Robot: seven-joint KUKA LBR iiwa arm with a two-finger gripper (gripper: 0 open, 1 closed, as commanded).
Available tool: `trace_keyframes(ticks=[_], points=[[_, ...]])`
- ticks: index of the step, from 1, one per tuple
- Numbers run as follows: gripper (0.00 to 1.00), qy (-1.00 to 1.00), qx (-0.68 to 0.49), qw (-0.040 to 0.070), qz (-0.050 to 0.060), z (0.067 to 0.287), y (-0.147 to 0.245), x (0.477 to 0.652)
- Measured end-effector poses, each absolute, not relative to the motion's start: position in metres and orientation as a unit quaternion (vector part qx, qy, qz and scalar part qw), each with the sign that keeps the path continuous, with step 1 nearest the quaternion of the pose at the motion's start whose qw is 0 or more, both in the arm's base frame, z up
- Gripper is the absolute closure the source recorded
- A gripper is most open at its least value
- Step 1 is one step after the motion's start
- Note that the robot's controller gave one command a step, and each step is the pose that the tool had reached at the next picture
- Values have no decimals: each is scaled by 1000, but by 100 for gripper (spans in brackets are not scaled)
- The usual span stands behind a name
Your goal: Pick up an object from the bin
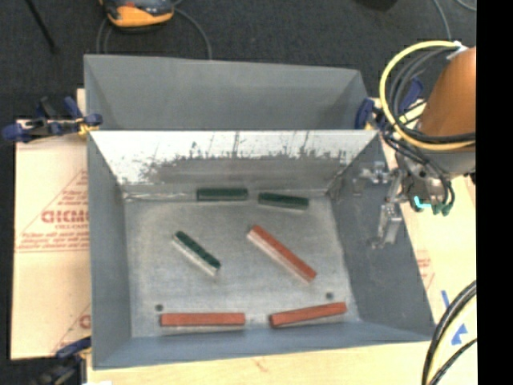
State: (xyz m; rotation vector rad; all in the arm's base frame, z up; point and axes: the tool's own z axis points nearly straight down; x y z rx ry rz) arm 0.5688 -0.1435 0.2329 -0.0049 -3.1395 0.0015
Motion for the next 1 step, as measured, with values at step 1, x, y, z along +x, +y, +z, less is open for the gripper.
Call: trace_keyframes(ticks=[1], points=[[0, -1000, 0, -3, 1, 237, -143, 570]])
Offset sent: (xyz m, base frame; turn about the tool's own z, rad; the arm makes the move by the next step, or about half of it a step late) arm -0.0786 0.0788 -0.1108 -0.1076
